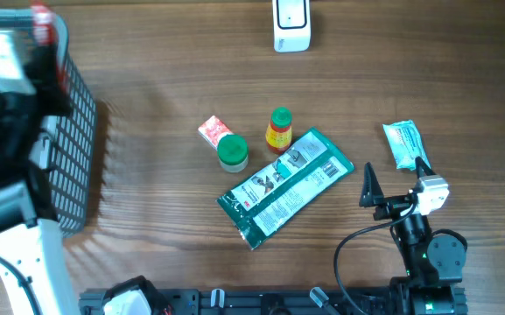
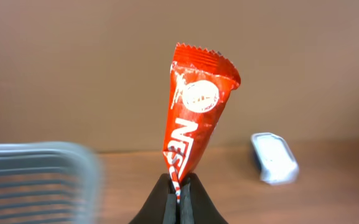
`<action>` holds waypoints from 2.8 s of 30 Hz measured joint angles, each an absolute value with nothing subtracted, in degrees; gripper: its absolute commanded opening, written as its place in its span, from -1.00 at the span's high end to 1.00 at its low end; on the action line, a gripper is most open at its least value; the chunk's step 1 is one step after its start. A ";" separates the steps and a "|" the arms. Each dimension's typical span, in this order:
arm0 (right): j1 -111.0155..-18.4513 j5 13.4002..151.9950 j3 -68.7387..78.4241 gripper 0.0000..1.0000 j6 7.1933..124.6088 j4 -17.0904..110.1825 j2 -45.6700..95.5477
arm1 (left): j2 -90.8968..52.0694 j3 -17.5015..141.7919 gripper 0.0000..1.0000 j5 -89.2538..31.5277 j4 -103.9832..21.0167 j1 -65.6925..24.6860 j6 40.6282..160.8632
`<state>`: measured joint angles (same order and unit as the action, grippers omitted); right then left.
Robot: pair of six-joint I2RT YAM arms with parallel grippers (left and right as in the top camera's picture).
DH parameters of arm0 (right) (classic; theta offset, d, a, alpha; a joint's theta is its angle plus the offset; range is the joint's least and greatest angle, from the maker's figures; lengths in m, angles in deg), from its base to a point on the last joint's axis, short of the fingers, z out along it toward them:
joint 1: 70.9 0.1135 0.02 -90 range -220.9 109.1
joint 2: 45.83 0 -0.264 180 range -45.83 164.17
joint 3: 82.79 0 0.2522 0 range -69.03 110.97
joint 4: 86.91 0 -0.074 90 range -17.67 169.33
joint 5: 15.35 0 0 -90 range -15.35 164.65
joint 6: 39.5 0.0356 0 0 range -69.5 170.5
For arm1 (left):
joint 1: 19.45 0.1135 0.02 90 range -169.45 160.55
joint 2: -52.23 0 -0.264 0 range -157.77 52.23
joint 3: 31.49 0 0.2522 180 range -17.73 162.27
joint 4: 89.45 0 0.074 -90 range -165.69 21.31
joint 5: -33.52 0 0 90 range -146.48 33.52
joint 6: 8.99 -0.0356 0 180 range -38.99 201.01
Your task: Scan the item barcode
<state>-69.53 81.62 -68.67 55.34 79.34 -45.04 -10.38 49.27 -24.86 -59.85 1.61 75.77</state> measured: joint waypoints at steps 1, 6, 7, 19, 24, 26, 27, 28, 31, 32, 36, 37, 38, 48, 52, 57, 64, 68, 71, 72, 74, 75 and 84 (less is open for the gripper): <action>-69.53 81.62 -68.67 -0.99 55.34 79.34 -45.04 | -10.40 49.27 0.92 -24.82 -58.74 -0.78 75.84; -69.53 81.62 -68.67 -0.99 55.34 79.34 -45.04 | -11.69 49.32 0.92 -24.64 -53.23 -12.27 76.26; -69.53 81.62 -68.67 -0.99 55.34 79.34 -45.04 | -12.06 49.32 0.92 -24.60 -52.47 -14.59 76.26; -69.53 81.62 -68.67 -0.99 55.34 79.34 -45.04 | -25.17 49.32 0.92 -24.40 -59.26 -40.01 76.45; -69.53 81.62 -68.67 -0.99 55.34 79.34 -45.04 | -31.60 49.32 0.92 -24.40 -66.02 -48.27 77.65; -69.53 81.62 -68.67 -1.00 55.34 79.34 -45.04 | -33.72 49.32 0.92 -24.45 -69.01 -51.20 79.38; -69.53 81.62 -68.67 -1.00 55.34 79.34 -45.04 | -34.48 49.32 0.92 -24.54 -70.17 -52.43 80.43; -69.53 81.62 -68.67 -1.00 55.34 79.34 -45.04 | -35.36 49.32 0.92 -25.15 -71.18 -53.82 82.05; -69.53 81.62 -68.67 -0.99 55.34 79.34 -45.04 | -36.95 49.32 0.92 -27.97 -71.77 -57.06 86.83; -69.53 81.62 -68.67 -1.00 55.34 79.34 -45.04 | -37.43 49.32 0.92 -28.95 -71.59 -57.85 88.10; -69.53 81.62 -68.67 -0.99 55.34 79.34 -45.04 | -41.06 49.32 0.92 -33.65 -70.06 -61.50 93.08; -69.53 81.62 -68.67 -1.00 55.34 79.34 -45.04 | -41.98 49.32 0.92 -34.72 -69.86 -62.20 94.07; -69.53 81.62 -68.67 -0.99 55.34 79.34 -45.04 | -43.05 49.32 0.92 -35.94 -69.78 -62.89 95.12; -69.53 81.62 -68.67 -0.99 55.34 79.34 -45.04 | -53.67 49.32 0.56 -45.61 -68.42 -65.47 100.58; -69.53 81.62 -68.67 -0.99 55.34 79.34 -45.04 | -55.23 49.32 0.04 -46.63 -68.29 -65.47 101.46; -69.53 81.62 -68.67 -0.99 55.34 79.34 -45.04 | -55.23 49.32 -0.02 -47.27 -68.27 -65.47 101.46; -69.53 81.62 -68.67 -0.99 55.34 79.34 -45.04 | -52.14 49.32 -0.08 -47.29 -68.20 -65.47 101.46; -69.53 81.62 -68.67 -1.00 55.34 79.34 -45.04 | -46.42 49.32 -0.24 -47.31 -68.20 -65.47 100.89; -69.53 81.62 -68.67 -0.99 55.34 79.34 -45.04 | -41.35 49.32 -0.58 -47.51 -68.40 -65.47 97.85; -69.53 81.62 -68.67 -1.00 55.34 79.34 -45.04 | -37.85 49.32 -0.70 -47.97 -68.90 -65.47 96.45; -69.53 81.62 -68.67 -0.99 55.34 79.34 -45.04 | -34.99 49.32 -0.96 -49.15 -70.24 -65.47 93.92; -69.53 81.62 -68.67 -1.00 55.32 79.34 -45.04 | -33.52 49.32 -1.00 -50.28 -71.18 -65.47 92.19; -69.53 81.62 -68.67 -1.00 55.34 79.34 -45.04 | -21.33 49.64 -1.00 -65.78 -80.84 -62.81 71.58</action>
<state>-69.53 81.62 -68.67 55.34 79.34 -45.04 -21.33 49.64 -65.78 -80.84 -62.81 71.58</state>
